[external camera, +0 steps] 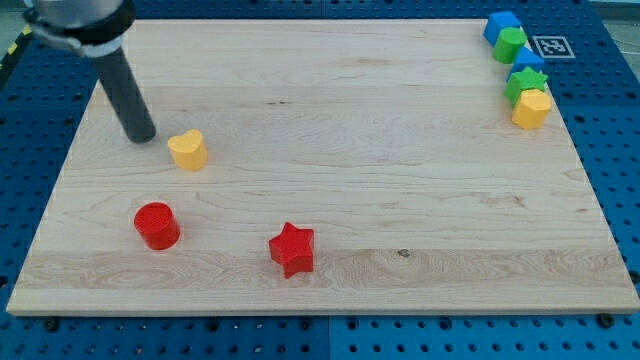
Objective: Move the yellow heart above the red star
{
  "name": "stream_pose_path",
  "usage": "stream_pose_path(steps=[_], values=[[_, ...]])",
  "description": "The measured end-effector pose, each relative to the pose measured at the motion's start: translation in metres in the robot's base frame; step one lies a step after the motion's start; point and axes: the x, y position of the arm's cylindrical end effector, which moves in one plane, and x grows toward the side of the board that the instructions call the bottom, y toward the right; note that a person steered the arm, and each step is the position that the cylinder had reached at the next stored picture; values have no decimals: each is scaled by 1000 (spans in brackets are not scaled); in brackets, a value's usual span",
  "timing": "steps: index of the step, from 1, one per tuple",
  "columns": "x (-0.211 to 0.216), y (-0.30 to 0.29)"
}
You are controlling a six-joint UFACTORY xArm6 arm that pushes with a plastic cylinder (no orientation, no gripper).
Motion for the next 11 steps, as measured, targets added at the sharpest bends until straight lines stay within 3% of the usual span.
stream_pose_path(steps=[1,4,7,11], values=[[15,9],[26,107],[19,133],[6,119]])
